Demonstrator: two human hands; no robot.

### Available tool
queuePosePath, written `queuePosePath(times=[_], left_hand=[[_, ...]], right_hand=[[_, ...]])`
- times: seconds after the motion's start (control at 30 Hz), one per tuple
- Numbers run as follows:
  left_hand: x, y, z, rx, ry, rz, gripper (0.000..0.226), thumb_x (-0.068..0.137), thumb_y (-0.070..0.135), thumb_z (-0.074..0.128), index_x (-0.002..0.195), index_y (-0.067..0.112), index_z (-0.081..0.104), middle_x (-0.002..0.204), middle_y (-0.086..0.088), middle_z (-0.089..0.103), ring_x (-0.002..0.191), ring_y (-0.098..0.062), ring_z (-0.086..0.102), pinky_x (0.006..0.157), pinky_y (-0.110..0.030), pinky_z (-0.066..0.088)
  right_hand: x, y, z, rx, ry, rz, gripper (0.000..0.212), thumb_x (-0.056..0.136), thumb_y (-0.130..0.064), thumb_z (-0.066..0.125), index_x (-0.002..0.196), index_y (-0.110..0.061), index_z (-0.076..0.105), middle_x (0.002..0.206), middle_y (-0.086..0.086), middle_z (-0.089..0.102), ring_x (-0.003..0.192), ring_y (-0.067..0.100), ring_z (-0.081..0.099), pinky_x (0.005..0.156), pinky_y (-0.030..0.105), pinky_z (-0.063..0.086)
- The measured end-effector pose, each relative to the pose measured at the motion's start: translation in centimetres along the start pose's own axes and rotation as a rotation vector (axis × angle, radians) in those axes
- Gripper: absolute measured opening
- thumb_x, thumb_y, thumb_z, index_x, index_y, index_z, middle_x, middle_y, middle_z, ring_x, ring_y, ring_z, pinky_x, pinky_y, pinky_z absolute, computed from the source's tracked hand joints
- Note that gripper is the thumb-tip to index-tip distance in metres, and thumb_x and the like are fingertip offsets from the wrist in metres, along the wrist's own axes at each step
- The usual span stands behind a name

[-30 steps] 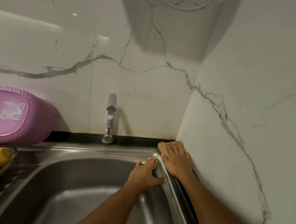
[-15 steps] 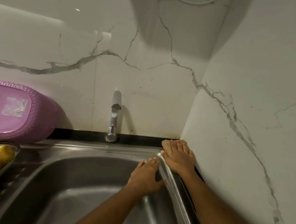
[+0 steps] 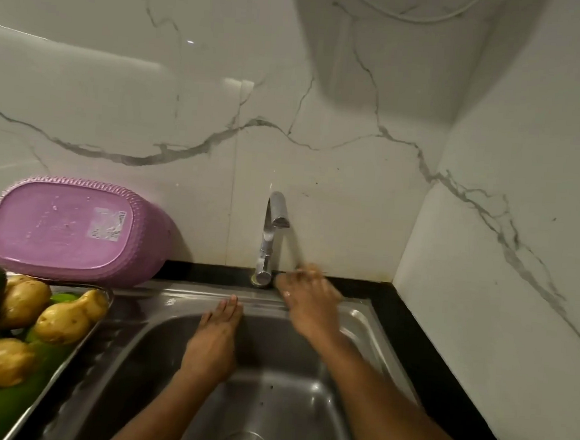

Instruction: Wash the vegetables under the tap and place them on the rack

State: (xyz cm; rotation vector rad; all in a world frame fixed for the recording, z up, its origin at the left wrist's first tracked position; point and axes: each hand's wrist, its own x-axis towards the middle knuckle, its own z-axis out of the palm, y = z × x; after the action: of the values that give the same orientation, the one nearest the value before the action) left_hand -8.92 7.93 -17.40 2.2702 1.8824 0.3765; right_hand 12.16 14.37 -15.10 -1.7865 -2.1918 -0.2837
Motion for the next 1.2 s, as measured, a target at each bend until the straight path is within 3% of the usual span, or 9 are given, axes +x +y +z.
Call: queuePosePath(times=[0.1,0.23,0.4,0.53,0.63,0.77,0.9,1.03,1.2], left_hand=[[0.0,-0.4,-0.7,-0.003,-0.026,-0.016,0.093,0.099,0.014,0.059,0.164,0.02,-0.006,0.171,0.0,-0.012,0.158,-0.017,-0.007,0.129,-0.038,-0.001],[-2.0,-3.0,-1.0,0.011,0.04,-0.135,0.088,0.1,0.022,0.057,0.164,0.013,-0.004,0.172,-0.006,-0.007,0.159,-0.019,-0.004,0.128,-0.037,-0.004],[-4.3,-5.3,-0.9,0.07,0.105,-0.2,0.086,0.099,0.016,0.053,0.164,0.008,-0.003,0.172,-0.01,-0.007,0.159,-0.024,-0.002,0.125,-0.034,-0.006],[-3.5,-4.7,-1.9,0.004,0.126,-0.209,0.081,0.099,0.016,0.057,0.164,0.009,0.009,0.172,-0.011,0.007,0.159,-0.025,0.009,0.127,-0.034,0.004],[-3.0,-5.8,-3.0,-0.015,0.164,-0.296,0.082,0.095,0.027,0.066,0.161,0.011,0.021,0.168,-0.012,0.023,0.154,-0.028,0.024,0.126,-0.038,0.018],[-3.4,-7.0,-2.9,-0.014,0.18,-0.336,0.077,0.099,0.017,0.056,0.163,0.011,0.014,0.171,-0.009,0.013,0.157,-0.028,0.017,0.125,-0.037,0.016],[-2.3,-7.9,-2.2,-0.132,0.191,-0.345,0.062,0.102,0.02,0.054,0.159,0.013,0.03,0.166,-0.01,0.029,0.153,-0.027,0.029,0.124,-0.039,0.025],[-2.0,-8.2,-2.5,-0.156,0.106,-0.359,0.071,0.104,0.037,0.053,0.163,0.02,0.018,0.168,-0.007,0.023,0.154,-0.026,0.026,0.125,-0.04,0.023],[-3.3,-7.5,-2.4,-0.008,0.167,-0.338,0.08,0.101,0.024,0.057,0.164,0.017,0.008,0.172,-0.006,0.007,0.157,-0.028,0.013,0.126,-0.04,0.013]], right_hand=[[0.2,-1.6,0.3,0.081,-0.046,-0.008,0.053,0.109,-0.042,0.04,0.159,-0.033,0.025,0.167,-0.006,0.029,0.158,0.023,0.014,0.128,0.048,0.014],[-0.4,3.7,0.5,0.025,-0.011,0.067,0.05,0.108,-0.045,0.037,0.157,-0.037,0.031,0.166,-0.007,0.031,0.156,0.018,0.018,0.125,0.044,0.024],[-1.4,0.4,1.3,0.017,0.042,0.232,0.055,0.111,-0.042,0.031,0.162,-0.024,0.024,0.171,0.005,0.021,0.159,0.027,0.009,0.13,0.046,0.006],[-2.9,-5.7,2.3,0.083,0.133,0.118,0.058,0.108,-0.035,0.044,0.162,-0.029,0.026,0.17,0.0,0.025,0.159,0.024,0.012,0.13,0.048,0.007],[-2.6,-10.5,3.8,0.14,0.109,-0.009,0.064,0.108,-0.03,0.044,0.165,-0.027,0.015,0.172,0.0,0.014,0.16,0.023,0.005,0.13,0.047,0.002],[-2.3,-12.9,4.7,0.188,0.14,0.068,0.073,0.103,-0.023,0.052,0.164,-0.02,0.012,0.172,0.006,0.012,0.159,0.027,0.006,0.129,0.051,0.006],[-1.9,-17.1,4.1,0.281,0.078,-0.107,0.063,0.107,-0.018,0.04,0.165,-0.021,0.016,0.172,-0.001,0.002,0.16,0.023,-0.001,0.128,0.038,-0.01],[1.7,-20.0,3.5,0.258,0.029,-0.21,0.061,0.108,-0.027,0.042,0.164,-0.024,0.02,0.172,-0.002,0.015,0.16,0.019,0.001,0.128,0.037,-0.004],[4.1,-16.8,1.2,0.298,0.03,-0.149,0.054,0.098,-0.018,0.065,0.148,-0.031,0.049,0.154,-0.005,0.046,0.144,0.018,0.04,0.118,0.038,0.035]])
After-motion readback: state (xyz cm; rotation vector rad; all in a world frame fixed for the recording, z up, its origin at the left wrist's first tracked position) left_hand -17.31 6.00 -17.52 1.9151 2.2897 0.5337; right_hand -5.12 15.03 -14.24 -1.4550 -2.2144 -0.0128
